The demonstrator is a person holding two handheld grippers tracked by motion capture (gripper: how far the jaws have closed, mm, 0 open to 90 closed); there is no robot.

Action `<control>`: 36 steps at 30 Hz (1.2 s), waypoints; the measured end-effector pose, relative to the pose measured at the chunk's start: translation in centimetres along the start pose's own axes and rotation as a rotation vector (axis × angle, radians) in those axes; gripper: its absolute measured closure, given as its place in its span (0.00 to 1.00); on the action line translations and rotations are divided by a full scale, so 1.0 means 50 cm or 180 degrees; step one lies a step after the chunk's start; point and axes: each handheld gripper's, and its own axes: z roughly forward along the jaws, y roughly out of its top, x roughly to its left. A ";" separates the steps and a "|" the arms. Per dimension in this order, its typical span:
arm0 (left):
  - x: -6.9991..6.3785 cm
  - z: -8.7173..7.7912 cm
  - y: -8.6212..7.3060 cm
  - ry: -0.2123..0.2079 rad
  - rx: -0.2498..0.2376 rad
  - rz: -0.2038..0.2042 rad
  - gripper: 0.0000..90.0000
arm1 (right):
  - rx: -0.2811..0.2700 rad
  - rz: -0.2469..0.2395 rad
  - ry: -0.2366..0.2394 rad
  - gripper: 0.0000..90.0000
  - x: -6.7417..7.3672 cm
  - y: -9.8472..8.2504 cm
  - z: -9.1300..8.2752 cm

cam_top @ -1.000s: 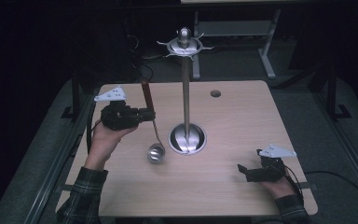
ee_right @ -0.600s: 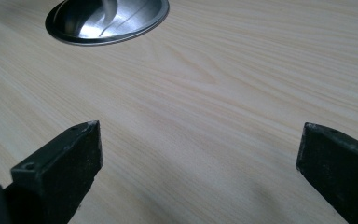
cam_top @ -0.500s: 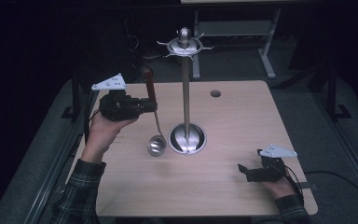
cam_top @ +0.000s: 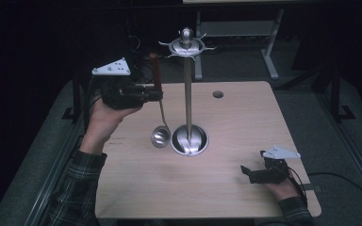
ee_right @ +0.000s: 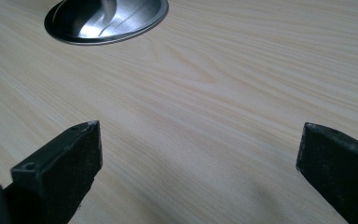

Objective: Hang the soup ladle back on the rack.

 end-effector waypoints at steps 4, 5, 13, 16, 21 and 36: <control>-0.002 0.004 0.011 -0.0004 0.0014 0.0013 0.82 | 0.0000 0.0002 -0.0002 0.00 0.000 0.000 0.000; -0.003 0.007 0.015 -0.0017 0.0020 0.0026 0.82 | 0.0000 0.0006 -0.0005 0.00 -0.001 0.000 -0.001; -0.004 0.020 0.024 -0.0037 0.0052 0.0061 0.82 | 0.0001 0.0003 -0.0010 0.00 -0.001 0.000 -0.001; -0.002 0.023 0.025 -0.0033 0.0061 0.0051 0.82 | 0.0002 0.0004 -0.0012 0.00 -0.001 0.000 -0.001; 0.001 0.028 0.029 -0.0051 0.0069 0.0040 0.82 | 0.0004 0.0008 -0.0014 0.00 0.000 0.000 -0.002; 0.010 0.050 0.039 -0.0067 0.0151 0.0056 0.82 | -0.0003 0.0011 -0.0012 0.00 -0.002 0.000 -0.003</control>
